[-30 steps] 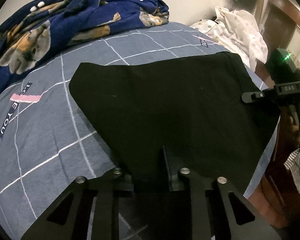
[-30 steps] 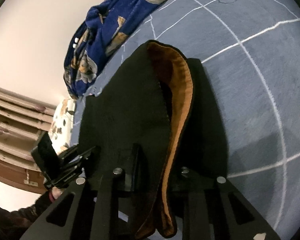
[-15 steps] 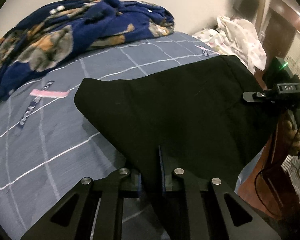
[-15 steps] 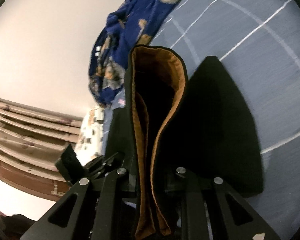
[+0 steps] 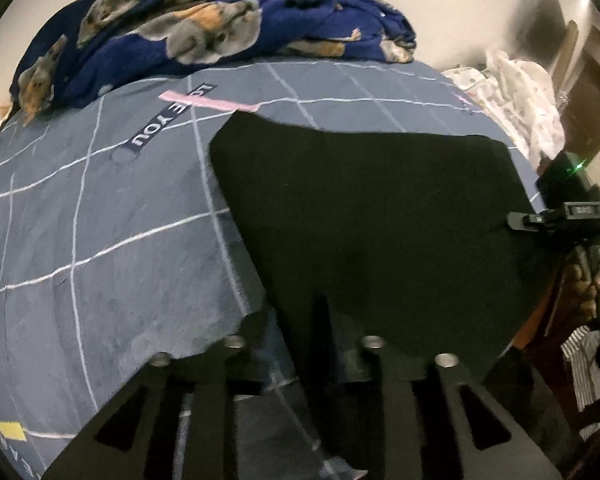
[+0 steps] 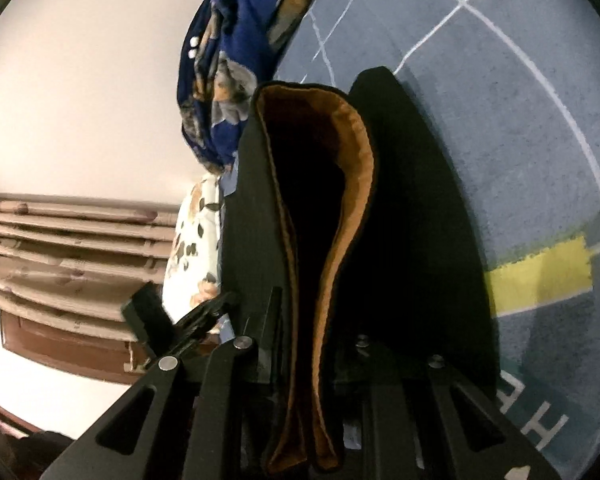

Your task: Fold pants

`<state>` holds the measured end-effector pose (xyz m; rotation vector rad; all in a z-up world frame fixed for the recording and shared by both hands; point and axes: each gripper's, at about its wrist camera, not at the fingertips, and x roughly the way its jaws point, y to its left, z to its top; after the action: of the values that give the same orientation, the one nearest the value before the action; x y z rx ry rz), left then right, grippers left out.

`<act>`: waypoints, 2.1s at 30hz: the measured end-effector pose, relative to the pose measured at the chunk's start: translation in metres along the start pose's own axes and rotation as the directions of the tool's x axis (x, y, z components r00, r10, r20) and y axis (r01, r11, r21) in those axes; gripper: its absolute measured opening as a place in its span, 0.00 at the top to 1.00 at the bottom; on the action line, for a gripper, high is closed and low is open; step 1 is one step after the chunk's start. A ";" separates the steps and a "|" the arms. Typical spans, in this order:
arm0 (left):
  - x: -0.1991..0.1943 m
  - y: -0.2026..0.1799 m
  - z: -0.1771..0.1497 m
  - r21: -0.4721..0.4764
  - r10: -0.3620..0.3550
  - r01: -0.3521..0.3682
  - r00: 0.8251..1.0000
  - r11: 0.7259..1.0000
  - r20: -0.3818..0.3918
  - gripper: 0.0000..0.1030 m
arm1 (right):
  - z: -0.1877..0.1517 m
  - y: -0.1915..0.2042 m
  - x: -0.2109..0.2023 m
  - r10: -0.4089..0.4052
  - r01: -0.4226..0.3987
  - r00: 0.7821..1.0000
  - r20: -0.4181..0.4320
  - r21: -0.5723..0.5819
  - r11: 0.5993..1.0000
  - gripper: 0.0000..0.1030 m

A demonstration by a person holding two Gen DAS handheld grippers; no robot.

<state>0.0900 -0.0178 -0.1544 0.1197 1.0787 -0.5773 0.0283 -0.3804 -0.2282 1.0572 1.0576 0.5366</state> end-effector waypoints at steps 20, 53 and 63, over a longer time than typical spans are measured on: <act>0.015 0.003 0.001 -0.074 -0.079 0.075 0.995 0.994 -0.054 0.31 | 0.013 0.028 -0.009 -0.205 0.200 0.978 -0.019 -0.165 0.966 0.85; 0.043 0.008 0.023 -0.148 -0.411 0.406 0.912 0.902 -0.005 0.25 | 0.058 0.014 0.009 -0.187 0.149 0.970 -0.156 -0.229 0.962 0.61; 0.052 0.015 0.033 -0.172 -0.431 0.423 0.903 0.890 -0.008 0.33 | 0.055 -0.008 -0.003 -0.100 0.084 0.985 -0.144 -0.114 0.990 0.61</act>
<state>0.1421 -0.0371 -0.1861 -0.2609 1.2025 -0.8796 0.0759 -0.4100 -0.2289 0.8799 1.1901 0.5983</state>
